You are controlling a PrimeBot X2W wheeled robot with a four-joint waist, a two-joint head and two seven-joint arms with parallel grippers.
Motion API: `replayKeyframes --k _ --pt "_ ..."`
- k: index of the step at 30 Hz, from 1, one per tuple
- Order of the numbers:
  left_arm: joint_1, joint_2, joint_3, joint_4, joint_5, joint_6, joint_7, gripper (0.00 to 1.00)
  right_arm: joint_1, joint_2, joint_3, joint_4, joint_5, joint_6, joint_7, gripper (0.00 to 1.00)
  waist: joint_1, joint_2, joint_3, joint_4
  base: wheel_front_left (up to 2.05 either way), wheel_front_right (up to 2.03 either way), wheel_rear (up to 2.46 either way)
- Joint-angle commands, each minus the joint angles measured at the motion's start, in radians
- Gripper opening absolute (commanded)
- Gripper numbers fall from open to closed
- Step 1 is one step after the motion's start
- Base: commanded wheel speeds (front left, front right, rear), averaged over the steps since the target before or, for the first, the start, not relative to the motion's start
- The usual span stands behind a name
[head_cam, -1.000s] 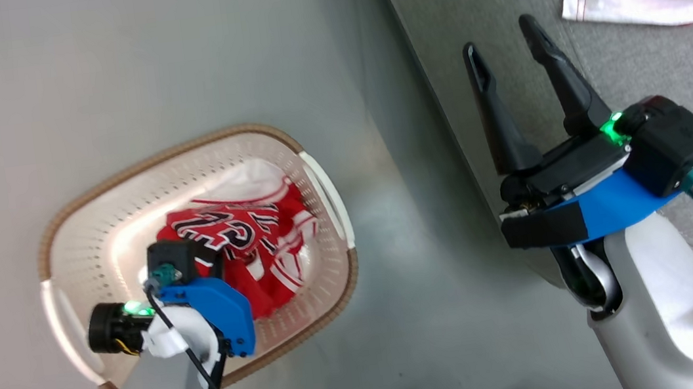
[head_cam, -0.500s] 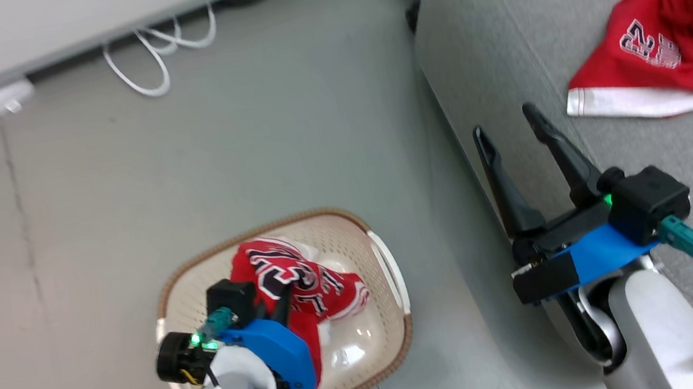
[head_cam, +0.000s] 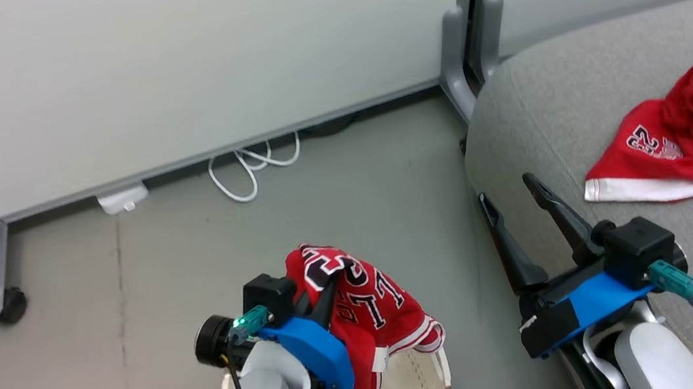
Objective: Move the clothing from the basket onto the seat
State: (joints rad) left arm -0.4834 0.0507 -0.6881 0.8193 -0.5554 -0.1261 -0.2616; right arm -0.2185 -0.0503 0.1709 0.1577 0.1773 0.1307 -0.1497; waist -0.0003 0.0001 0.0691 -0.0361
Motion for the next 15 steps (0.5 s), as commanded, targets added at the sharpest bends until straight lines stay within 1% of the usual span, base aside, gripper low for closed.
replayKeyframes --k 1,6,15 --pt "-0.019 0.0 -0.001 -0.009 -0.005 -0.007 -0.005 0.0 0.016 0.0 0.0 -0.002 0.004 0.0 0.002 1.0 0.0003 -0.0001 -0.03 0.014 0.0 0.0 0.0" --pt "-0.053 0.0 -0.038 -0.047 -0.023 -0.007 -0.005 0.0 0.043 0.0 0.006 -0.003 0.013 0.0 0.013 1.0 0.0003 -0.0001 -0.064 0.018 0.0 0.0 0.0" --pt "-0.125 0.0 -0.117 -0.1 -0.088 -0.003 -0.005 0.0 0.062 0.0 0.009 -0.01 0.02 0.0 0.025 1.0 0.0003 -0.0001 -0.087 0.018 0.0 0.0 0.0"
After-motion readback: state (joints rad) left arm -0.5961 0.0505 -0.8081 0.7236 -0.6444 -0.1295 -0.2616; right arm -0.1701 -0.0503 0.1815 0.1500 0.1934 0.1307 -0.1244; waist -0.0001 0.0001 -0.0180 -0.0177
